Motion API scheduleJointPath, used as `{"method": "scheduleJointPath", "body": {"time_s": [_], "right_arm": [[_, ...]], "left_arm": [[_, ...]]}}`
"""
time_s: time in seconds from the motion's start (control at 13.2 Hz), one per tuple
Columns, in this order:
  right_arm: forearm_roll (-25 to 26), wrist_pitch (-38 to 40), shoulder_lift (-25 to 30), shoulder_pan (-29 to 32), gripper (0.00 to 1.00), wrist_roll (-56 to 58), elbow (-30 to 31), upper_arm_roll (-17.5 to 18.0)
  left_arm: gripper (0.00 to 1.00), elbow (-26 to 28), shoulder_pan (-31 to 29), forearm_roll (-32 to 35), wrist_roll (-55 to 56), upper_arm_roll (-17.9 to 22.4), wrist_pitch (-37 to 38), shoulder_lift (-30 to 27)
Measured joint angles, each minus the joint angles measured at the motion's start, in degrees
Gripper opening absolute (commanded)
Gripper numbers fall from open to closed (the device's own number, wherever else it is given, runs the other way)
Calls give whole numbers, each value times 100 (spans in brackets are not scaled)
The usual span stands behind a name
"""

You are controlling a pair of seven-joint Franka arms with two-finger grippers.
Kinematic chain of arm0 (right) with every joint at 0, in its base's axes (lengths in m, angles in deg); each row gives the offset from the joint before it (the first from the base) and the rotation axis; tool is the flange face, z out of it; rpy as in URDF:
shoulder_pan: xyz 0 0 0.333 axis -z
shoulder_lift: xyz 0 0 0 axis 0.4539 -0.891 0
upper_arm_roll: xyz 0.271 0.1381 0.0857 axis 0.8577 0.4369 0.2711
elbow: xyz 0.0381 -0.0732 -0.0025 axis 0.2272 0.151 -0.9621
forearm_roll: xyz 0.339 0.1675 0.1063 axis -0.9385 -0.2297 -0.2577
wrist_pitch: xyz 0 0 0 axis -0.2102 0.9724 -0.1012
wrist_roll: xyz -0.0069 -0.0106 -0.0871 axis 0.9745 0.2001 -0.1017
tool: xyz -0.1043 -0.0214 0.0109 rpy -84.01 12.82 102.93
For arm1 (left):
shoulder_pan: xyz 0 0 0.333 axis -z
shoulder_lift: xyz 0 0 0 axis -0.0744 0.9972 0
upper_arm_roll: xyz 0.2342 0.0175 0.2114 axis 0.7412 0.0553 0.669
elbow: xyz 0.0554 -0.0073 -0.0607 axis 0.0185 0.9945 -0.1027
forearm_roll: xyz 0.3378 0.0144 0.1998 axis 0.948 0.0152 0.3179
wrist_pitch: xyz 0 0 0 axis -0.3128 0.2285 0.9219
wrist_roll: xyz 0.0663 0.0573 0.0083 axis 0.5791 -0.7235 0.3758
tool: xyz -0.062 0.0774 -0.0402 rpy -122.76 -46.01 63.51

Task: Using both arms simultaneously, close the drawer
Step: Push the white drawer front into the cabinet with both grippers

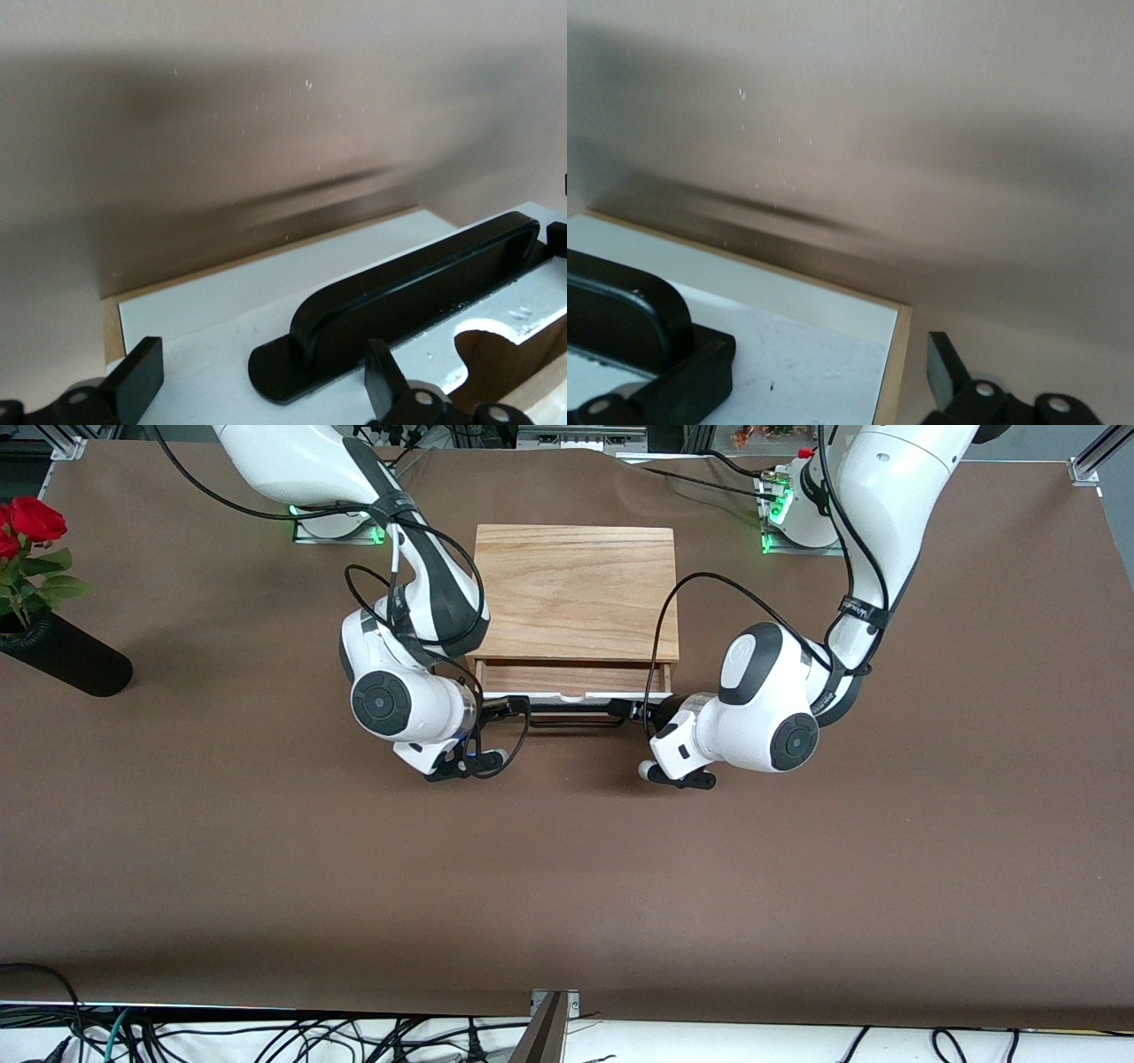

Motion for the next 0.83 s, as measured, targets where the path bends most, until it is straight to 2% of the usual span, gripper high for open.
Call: {"method": "scheduleJointPath", "body": {"time_s": [0.38, 0.83], "right_arm": [[0, 421, 0, -21, 100, 0, 0, 26], [-2, 851, -95, -56, 100, 0, 11, 40]], "left_arm": [[100, 123, -2, 0, 8, -68, 256, -24], [100, 673, -10, 0, -3, -156, 242, -390]]}}
